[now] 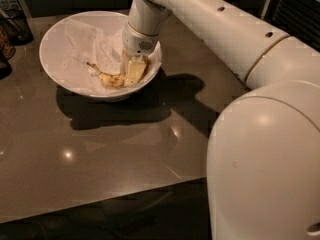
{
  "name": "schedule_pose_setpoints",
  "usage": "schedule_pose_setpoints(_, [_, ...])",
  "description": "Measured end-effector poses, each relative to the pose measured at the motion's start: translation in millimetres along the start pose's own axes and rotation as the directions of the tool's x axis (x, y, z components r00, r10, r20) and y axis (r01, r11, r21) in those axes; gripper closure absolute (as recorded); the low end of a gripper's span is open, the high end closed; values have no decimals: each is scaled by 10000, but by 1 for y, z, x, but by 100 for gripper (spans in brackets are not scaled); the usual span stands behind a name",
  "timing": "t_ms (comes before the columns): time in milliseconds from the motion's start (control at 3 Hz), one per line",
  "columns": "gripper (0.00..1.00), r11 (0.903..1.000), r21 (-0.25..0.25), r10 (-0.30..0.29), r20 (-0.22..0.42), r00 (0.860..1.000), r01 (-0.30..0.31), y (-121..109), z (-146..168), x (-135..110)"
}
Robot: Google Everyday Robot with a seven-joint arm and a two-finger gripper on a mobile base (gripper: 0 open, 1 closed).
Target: Pick banana from white bowl
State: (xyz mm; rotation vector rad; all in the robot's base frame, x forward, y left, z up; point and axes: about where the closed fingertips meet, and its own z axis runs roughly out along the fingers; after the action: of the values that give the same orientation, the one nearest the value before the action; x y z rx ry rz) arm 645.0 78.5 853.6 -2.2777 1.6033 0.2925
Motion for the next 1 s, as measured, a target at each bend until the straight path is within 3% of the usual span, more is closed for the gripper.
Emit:
schedule_pose_setpoints(333, [100,10000,2,77,111,9999,-77,2,-6,-2])
schedule_pose_setpoints(667, [100,9985,413,347,70,9994,-349,8,-32,-5])
schedule_pose_setpoints(1000, [100,9951,962,237,56,9997,-241,12,-61,-16])
